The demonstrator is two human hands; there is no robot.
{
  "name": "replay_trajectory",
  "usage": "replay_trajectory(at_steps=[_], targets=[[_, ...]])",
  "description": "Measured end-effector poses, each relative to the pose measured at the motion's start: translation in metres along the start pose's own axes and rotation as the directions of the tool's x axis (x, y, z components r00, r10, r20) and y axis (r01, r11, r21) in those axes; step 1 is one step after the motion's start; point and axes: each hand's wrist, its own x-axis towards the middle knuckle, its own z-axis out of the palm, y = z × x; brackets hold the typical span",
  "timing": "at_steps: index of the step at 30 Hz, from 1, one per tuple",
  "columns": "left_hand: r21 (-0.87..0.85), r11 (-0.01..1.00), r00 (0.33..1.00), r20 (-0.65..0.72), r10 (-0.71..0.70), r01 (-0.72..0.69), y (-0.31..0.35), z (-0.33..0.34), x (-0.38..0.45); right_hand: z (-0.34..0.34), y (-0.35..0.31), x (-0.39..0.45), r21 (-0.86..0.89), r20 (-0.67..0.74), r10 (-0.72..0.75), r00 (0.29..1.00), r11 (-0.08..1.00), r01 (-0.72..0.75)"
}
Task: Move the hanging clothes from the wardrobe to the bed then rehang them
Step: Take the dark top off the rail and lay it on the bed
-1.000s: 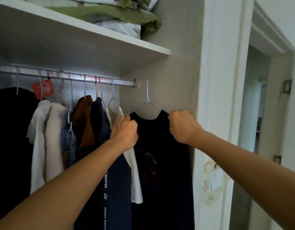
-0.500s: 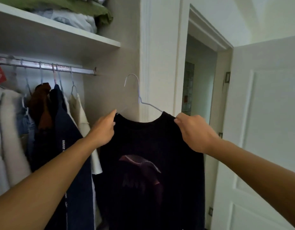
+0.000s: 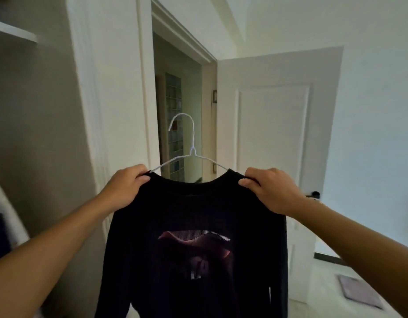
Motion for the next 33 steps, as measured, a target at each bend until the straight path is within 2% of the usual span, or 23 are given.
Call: replay_trajectory(at_steps=[4,7,11,21,33], targets=[[-0.106,0.979,0.983,0.045,0.18,-0.174,0.042,0.039,0.006,-0.013,0.017,-0.041,-0.157,0.037,0.117,0.992,0.981,-0.109],[-0.181,0.951,0.959,0.091,0.27,-0.251,0.068,0.061,0.007,-0.022,0.034,-0.075,-0.138,0.013,0.273,0.962,0.953,-0.269],[-0.254,0.906,0.902,0.187,0.388,-0.338,0.108,0.089,0.008,-0.035,0.055,-0.126,-0.194,-0.023,0.399,0.917,0.898,-0.396],[-0.401,0.815,0.779,0.303,0.55,-0.419,0.241,0.18,-0.009,-0.094,0.114,-0.252,-0.338,-0.075,0.624,0.778,0.718,-0.608],[-0.585,0.677,0.585,0.381,0.716,-0.447,0.48,0.318,-0.072,-0.186,0.234,-0.436,-0.446,-0.123,0.792,0.598,0.494,-0.746]])
